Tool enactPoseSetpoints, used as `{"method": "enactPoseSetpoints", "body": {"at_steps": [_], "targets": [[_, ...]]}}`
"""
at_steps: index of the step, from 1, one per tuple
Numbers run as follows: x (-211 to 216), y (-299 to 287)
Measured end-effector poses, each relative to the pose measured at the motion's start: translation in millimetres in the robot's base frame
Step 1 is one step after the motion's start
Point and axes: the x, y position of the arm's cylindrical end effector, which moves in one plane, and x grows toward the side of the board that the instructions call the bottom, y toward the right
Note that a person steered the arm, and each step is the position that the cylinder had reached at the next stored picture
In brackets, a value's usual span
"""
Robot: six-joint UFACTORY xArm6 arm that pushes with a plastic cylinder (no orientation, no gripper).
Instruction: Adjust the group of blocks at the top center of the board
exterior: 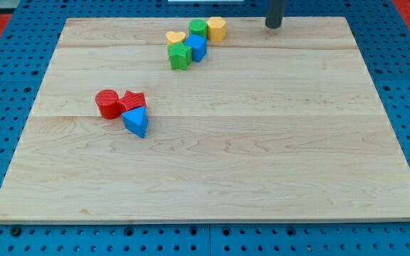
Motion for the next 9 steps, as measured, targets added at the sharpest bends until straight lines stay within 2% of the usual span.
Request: {"method": "enactPoseSetpoints", "body": {"at_steps": [1, 3, 5, 7, 8, 9], "targets": [[2.0, -14.3], [8.7, -91.8], [24.2, -138.5], [18.8, -120.3], [7.8, -179.3], [2.4, -206.5]]}}
